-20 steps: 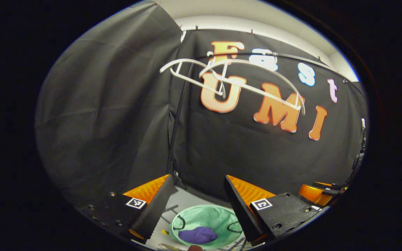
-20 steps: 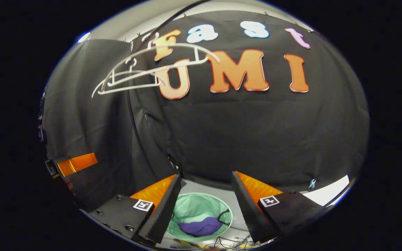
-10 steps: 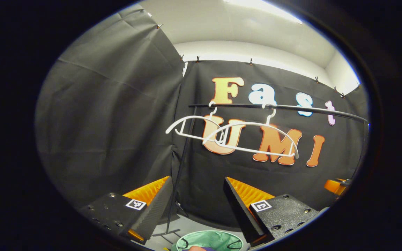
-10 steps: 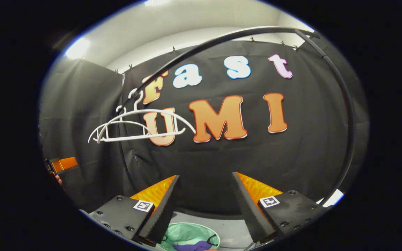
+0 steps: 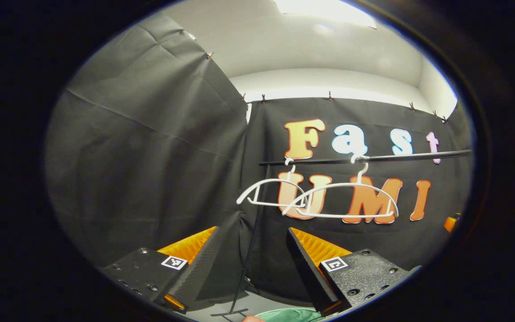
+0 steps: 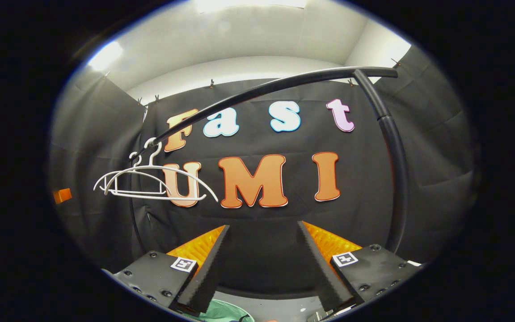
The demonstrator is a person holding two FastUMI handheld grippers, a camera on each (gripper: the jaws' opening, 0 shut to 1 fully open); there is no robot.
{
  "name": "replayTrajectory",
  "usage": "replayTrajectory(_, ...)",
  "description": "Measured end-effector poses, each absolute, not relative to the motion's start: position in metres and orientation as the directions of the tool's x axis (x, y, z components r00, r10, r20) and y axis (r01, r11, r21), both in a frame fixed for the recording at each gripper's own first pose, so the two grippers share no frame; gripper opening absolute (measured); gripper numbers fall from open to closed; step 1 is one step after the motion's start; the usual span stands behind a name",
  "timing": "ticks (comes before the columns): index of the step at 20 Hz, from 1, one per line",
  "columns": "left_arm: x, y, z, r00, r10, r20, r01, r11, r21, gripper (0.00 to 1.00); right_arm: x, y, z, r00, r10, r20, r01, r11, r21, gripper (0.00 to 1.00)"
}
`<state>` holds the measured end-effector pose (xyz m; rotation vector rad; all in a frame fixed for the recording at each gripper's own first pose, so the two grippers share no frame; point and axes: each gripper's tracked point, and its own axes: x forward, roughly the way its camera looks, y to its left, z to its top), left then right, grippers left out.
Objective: Grasp the clothes on the hanger with both hands and then place them into the laundry hamper below.
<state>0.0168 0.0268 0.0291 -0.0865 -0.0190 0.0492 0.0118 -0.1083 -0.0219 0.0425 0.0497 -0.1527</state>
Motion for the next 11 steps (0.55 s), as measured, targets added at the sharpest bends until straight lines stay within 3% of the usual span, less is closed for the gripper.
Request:
replayTrajectory(2,0.017,0.025,0.031,0.998,0.051,0.027,-0.048,0.994,-0.099,0.89,0.012,-0.109,-0.021,0.988,-0.148,-0.048,0.150,0.988,0.041,0.84)
replayTrajectory(3,0.017,0.024,0.032,0.998,0.048,0.029,-0.045,0.994,-0.105,0.89,0.011,-0.110,-0.020,0.988,-0.149,-0.044,0.150,0.988,0.035,1.00)
replayTrajectory(4,0.016,0.026,0.035,0.998,0.048,0.028,-0.044,0.993,-0.107,0.94,0.011,-0.110,-0.019,0.988,-0.149,-0.043,0.150,0.988,0.029,0.84)
replayTrajectory(6,0.007,0.028,0.038,0.998,0.050,0.031,-0.046,0.993,-0.105,0.89,0.012,-0.111,-0.018,0.987,-0.156,-0.036,0.157,0.987,0.019,0.84)
replayTrajectory(11,0.003,0.024,0.044,0.998,0.025,0.052,-0.020,0.995,-0.099,0.94,0.014,-0.107,-0.016,0.989,-0.146,-0.029,0.146,0.989,0.028,0.84)
